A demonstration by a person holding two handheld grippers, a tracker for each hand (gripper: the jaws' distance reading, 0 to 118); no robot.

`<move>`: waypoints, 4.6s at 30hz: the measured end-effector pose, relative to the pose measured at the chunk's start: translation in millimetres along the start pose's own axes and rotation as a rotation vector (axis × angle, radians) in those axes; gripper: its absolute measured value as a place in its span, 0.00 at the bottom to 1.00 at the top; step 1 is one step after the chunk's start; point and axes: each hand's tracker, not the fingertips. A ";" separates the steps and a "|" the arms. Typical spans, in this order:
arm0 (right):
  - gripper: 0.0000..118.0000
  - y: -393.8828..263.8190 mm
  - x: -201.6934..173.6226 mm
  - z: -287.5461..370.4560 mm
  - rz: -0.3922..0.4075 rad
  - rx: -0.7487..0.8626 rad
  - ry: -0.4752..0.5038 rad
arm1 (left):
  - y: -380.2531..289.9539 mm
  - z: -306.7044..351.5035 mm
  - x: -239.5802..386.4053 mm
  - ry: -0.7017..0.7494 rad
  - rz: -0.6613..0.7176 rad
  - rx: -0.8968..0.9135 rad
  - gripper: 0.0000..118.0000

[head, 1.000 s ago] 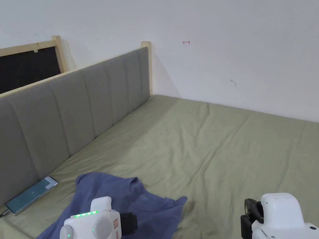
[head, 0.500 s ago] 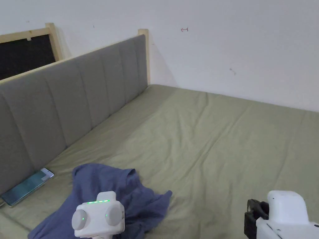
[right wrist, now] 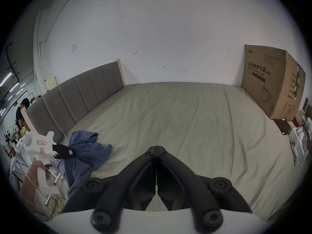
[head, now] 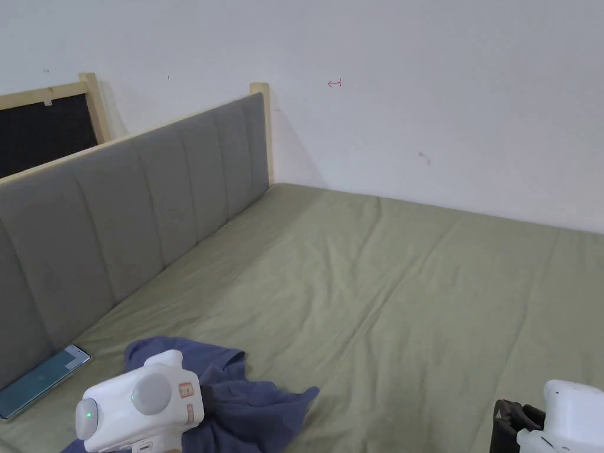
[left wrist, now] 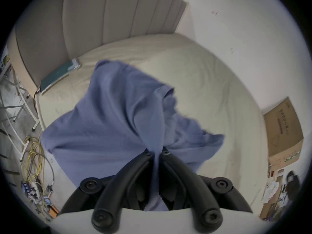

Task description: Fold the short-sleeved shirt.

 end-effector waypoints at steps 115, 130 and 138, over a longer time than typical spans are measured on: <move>0.03 58.3 244.9 -196.9 -0.144 -0.500 -0.082 | -30.1 -51.4 201.4 -0.109 -0.470 -0.070 0.03; 0.03 206.4 302.7 65.9 -0.258 0.036 -0.268 | 83.5 116.7 261.9 -0.059 -0.527 0.389 0.03; 0.03 237.0 313.3 128.4 -0.339 0.137 -0.219 | 109.2 168.7 272.8 -0.109 -0.549 0.464 0.03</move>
